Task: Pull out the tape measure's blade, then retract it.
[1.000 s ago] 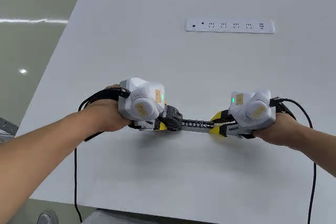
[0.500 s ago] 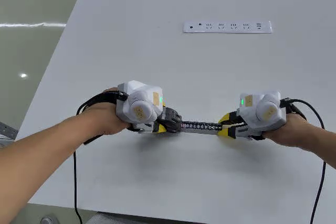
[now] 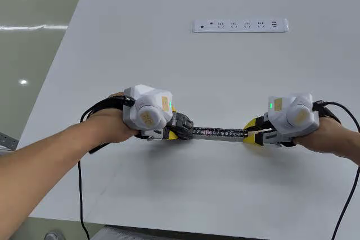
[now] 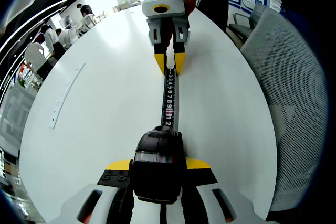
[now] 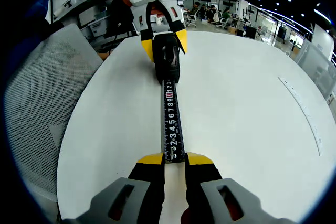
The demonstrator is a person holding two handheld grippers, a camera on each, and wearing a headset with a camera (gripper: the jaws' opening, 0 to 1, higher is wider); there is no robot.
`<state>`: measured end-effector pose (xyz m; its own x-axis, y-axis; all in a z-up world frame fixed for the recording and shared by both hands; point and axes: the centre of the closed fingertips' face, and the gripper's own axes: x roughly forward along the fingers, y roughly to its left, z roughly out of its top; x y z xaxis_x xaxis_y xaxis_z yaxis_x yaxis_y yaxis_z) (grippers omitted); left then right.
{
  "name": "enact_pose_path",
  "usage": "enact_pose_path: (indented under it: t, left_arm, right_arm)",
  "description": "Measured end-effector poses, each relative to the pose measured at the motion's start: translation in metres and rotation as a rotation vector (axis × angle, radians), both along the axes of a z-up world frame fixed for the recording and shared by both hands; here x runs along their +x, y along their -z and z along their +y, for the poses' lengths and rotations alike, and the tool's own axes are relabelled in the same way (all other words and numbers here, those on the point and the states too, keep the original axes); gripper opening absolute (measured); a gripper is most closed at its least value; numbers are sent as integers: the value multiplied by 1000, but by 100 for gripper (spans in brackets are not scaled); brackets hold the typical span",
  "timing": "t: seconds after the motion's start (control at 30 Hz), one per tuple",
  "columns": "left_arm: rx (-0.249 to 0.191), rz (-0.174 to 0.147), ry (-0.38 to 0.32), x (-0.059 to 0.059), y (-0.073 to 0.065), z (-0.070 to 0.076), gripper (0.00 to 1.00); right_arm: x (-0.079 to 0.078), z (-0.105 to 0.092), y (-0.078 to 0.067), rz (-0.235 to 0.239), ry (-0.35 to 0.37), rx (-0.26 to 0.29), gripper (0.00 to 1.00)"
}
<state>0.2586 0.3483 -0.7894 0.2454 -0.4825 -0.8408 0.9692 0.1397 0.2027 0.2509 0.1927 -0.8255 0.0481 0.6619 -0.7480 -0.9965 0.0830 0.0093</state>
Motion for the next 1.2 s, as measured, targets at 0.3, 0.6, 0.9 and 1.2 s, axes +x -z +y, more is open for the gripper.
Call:
enact_pose_path:
  t: [0.3,0.6,0.9,1.2]
  left_arm:
    - [0,-4,3,0,0,0,31]
    - [1,-3,2,0,0,0,31]
    - [2,1,0,0,0,0,31]
    - [2,8,-1,0,0,-1,31]
  right_arm:
    - [-7,-10,-1,-1,9,-4,10]
    - [-9,-27,-4,2,16,-12,10]
    - [-11,-39,-6,0,23,-19,10]
    - [-12,-57,-8,-1,32,-34,10]
